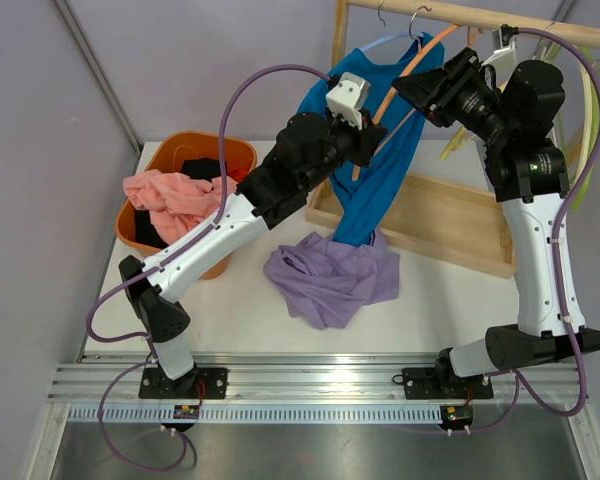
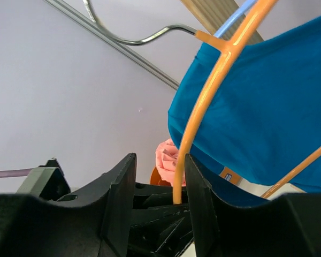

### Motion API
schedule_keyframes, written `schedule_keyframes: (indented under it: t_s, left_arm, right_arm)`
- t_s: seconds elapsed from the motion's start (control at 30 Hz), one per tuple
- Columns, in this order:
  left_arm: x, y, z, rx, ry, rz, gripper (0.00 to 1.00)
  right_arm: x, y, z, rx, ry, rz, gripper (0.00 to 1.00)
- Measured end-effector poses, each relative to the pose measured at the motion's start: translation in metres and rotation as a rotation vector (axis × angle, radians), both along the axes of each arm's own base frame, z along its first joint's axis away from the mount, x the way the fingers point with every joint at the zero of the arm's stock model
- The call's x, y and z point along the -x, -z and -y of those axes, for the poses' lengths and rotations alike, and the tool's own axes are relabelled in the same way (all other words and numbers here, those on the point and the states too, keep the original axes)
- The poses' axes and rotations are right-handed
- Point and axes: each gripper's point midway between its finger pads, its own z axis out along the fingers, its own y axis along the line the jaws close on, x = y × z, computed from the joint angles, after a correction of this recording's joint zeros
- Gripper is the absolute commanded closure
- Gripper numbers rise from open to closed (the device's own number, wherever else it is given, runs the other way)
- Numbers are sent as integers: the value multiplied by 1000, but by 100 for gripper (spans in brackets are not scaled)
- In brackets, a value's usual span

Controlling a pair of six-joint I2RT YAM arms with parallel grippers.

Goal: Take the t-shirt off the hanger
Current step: Pass the hanger from the left arm to the right, then hang the hanger back to the clothesline with the right arm

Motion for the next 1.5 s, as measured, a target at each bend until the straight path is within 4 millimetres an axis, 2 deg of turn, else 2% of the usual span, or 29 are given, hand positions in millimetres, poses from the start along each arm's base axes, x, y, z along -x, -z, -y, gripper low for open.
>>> schedule_keyframes:
  t_s: [0.33, 0.47, 0.5, 0.57, 0.6, 0.73, 0.77, 0.87, 0.9, 0.97, 1.0, 1.13, 1.33, 1.43, 1.5]
  left_arm:
    - [3, -1, 3, 22, 10, -10, 100]
    - [4, -2, 4, 26, 13, -12, 100]
    - [5, -2, 4, 27, 14, -12, 100]
    - [5, -2, 4, 30, 14, -15, 100]
    - [4, -2, 4, 29, 11, -18, 100]
    - [4, -1, 3, 32, 9, -20, 100]
    - [4, -1, 3, 33, 8, -21, 96]
    - [4, -1, 3, 40, 11, -22, 76]
    - [5, -1, 3, 45, 15, -22, 61]
    - [9, -5, 3, 57, 29, -18, 50]
    - [13, -7, 1, 66, 39, -14, 38]
    - [35, -17, -20, 82, 56, 2, 25]
    - [70, -44, -78, 131, 39, 67, 15]
    - [85, -44, -105, 139, 20, 89, 13]
    - [93, -36, -118, 127, 9, 89, 12]
  right_arm:
    - [-6, 18, -7, -3, -13, -51, 55]
    - [-5, 24, -22, -1, -47, -67, 72]
    - [-6, 27, -24, -1, -52, -73, 80]
    - [-10, 33, -25, -4, -54, -90, 85]
    - [-11, 34, -27, -11, -58, -94, 92]
    - [-13, 34, -27, -18, -58, -95, 100]
    - [-13, 34, -27, -18, -58, -95, 100]
    - [-13, 34, -27, -18, -57, -93, 100]
    - [-13, 34, -27, -20, -58, -95, 100]
    - [-14, 35, -25, -23, -52, -101, 100]
    - [-14, 35, -23, -28, -47, -106, 100]
    - [-22, 33, -4, -62, -1, -126, 100]
    - [-33, 26, 22, -112, 59, -145, 100]
    - [-40, 20, 34, -148, 79, -154, 100]
    - [-48, 20, 45, -180, 101, -174, 100]
